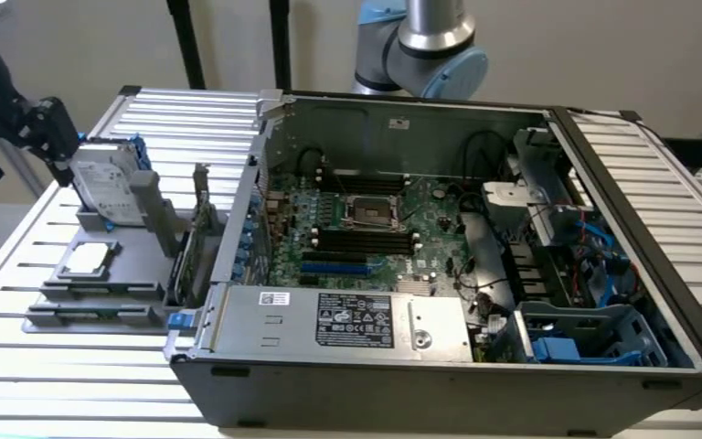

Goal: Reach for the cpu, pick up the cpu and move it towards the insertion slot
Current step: 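Pick up the cpu and move it towards the insertion slot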

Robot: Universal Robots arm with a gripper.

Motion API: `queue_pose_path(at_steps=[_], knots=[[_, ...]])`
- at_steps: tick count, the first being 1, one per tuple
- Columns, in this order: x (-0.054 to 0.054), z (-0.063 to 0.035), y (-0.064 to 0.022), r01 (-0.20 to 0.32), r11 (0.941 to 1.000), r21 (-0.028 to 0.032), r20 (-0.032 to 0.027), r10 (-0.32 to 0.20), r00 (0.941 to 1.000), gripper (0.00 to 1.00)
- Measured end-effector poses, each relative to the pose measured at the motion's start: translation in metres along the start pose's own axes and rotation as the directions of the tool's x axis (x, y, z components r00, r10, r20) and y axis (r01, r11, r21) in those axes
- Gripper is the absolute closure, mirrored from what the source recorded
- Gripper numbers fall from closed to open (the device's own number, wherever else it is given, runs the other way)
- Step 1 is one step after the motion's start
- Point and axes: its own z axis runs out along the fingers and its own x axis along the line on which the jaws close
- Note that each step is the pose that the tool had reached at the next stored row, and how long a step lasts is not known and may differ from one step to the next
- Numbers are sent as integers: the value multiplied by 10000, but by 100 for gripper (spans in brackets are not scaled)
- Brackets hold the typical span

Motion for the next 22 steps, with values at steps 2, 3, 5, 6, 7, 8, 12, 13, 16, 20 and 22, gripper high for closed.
queue_pose_path(at_steps=[2, 3, 5, 6, 7, 8, 12, 13, 16, 20, 22], knots=[[-1, 36, -1, 0, 10000, 0, 0, 0, 10000, 18], [-1, 54, -1, 1, 10000, -1, 1, -1, 10000, 18], [-1, 90, -2, 3, 10000, 0, 0, -3, 10000, 18], [-1, 109, -3, 6, 10000, -1, 1, -6, 10000, 18], [-1, 128, -3, 9, 10000, 0, 0, -9, 10000, 18], [-1, 147, -3, 12, 10000, 0, 1, -12, 10000, 18], [-2, 218, -7, 23, 10000, 0, 0, -23, 10000, 18], [-2, 236, -9, 26, 10000, 0, 1, -26, 10000, 18], [-3, 291, -14, 34, 10000, 0, 0, -34, 10000, 18], [-4, 363, -34, 36, 10000, 0, -1, -36, 10000, 18], [-4, 399, -48, 35, 10000, 0, 0, -35, 10000, 18]])
